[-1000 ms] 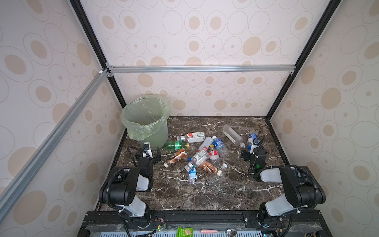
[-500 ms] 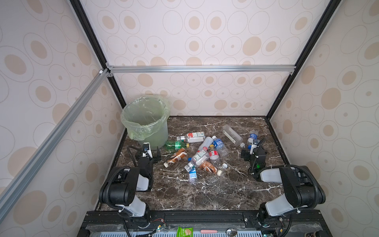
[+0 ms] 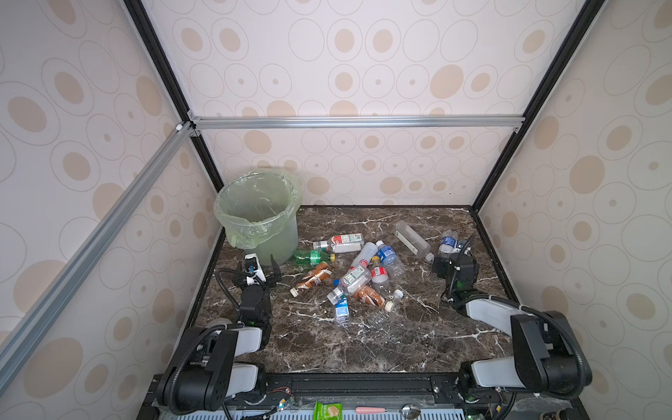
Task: Throw the plastic bottles in the bin
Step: Pick up the plastic bottle from the top-right of the table.
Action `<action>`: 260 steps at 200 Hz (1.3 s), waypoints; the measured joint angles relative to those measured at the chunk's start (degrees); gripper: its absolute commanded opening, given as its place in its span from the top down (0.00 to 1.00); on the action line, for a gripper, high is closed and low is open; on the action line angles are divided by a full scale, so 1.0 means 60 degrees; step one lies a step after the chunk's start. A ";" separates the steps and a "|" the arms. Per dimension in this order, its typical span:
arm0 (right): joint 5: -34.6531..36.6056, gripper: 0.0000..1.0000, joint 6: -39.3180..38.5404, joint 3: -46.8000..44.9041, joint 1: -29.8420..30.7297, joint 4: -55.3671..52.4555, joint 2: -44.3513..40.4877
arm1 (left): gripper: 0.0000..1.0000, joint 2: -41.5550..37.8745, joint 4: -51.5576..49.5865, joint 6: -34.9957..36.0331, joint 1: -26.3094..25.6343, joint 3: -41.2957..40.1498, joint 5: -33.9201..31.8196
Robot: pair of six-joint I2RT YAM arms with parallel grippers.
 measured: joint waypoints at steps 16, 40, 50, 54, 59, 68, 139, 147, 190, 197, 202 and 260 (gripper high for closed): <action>0.0521 0.00 0.0776 0.0729 -0.0004 -0.1271 -0.0470 | 0.01 -0.0918 -0.0535 -0.0313 -0.0153 -0.0051 -0.0353; 0.0506 0.00 0.1606 0.1060 -0.0004 -0.2299 -0.0969 | 0.01 -0.2175 -0.1388 -0.0962 -0.0426 -0.0066 -0.0714; 0.0273 0.00 0.1756 0.1060 -0.0004 -0.2601 -0.0987 | 0.01 -0.2554 -0.1749 -0.1235 -0.0656 -0.0066 -0.0849; 0.0164 0.00 0.1810 0.1064 0.0000 -0.2736 -0.0954 | 0.01 -0.2696 -0.1883 -0.1373 -0.0794 -0.0062 -0.0878; 0.0044 0.00 0.1865 0.1067 0.0000 -0.2900 -0.0907 | 0.01 -0.2823 -0.2051 -0.1497 -0.0954 -0.0062 -0.0933; -0.0200 0.00 0.1960 0.1126 0.0000 -0.3293 -0.0769 | 0.01 -0.2973 -0.2335 -0.1672 -0.1344 -0.0044 -0.1075; -0.2277 0.00 0.1858 0.2980 0.0040 -0.5428 0.0882 | 0.01 -0.0940 -0.4102 -0.1217 -0.5566 0.2914 -0.1942; -0.2470 0.00 0.1756 0.3286 0.0062 -0.5548 0.1126 | 0.01 -0.0397 -0.4149 -0.0929 -0.6014 0.3417 -0.2000; -0.3177 0.00 0.0911 0.5435 0.0313 -0.6196 0.2914 | 0.01 0.2430 -0.5530 0.0321 -0.7078 0.6528 -0.1661; -0.3253 0.00 0.0743 0.5788 0.0375 -0.6284 0.3246 | 0.01 0.2761 -0.5792 0.0463 -0.7118 0.7005 -0.1636; -0.3308 0.00 0.0616 0.6036 0.0426 -0.6364 0.3490 | 0.01 0.2958 -0.5920 0.0543 -0.7133 0.7286 -0.1647; -0.3836 0.05 -0.0495 0.8116 0.0725 -0.7399 0.5661 | 0.01 0.3829 -0.6761 0.1235 -0.7173 0.8652 -0.1443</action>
